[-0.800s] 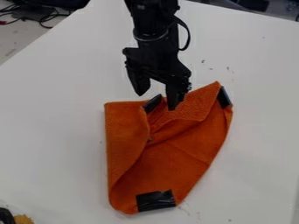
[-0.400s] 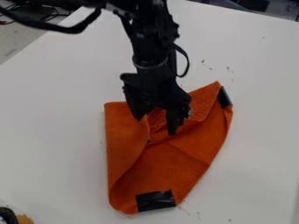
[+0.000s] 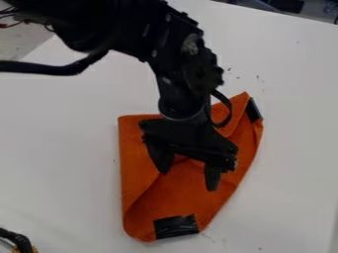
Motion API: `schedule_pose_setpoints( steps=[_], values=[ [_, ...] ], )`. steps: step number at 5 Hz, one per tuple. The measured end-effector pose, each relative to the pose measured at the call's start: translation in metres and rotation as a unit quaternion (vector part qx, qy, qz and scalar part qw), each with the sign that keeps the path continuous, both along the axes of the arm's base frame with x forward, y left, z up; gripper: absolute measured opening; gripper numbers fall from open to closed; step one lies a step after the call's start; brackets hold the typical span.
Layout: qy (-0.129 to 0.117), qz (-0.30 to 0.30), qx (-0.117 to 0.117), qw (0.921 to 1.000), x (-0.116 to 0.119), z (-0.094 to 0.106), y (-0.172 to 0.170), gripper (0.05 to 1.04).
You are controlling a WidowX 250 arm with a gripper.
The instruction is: Fold the cloth from the bottom right to the top left
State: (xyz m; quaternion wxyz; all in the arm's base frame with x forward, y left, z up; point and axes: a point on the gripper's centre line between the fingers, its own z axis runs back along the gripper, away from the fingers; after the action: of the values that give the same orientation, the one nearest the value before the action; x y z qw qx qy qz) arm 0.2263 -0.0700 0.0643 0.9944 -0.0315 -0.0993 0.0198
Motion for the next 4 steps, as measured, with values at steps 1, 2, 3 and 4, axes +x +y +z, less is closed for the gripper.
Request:
schedule_pose_setpoints(
  steps=[1, 2, 3, 4],
  values=[
    [0.016, 0.043, -0.008, 0.9989, -0.02, -0.014, -0.014, 1.001],
    [0.027, 0.058, -0.014, 0.9978, -0.025, -0.029, -0.015, 1.001],
    [0.036, 0.077, 0.008, 0.9964, -0.033, -0.051, -0.021, 1.001],
    [0.047, 0.091, 0.026, 0.9943, -0.035, -0.058, -0.017, 1.001]
  ],
)
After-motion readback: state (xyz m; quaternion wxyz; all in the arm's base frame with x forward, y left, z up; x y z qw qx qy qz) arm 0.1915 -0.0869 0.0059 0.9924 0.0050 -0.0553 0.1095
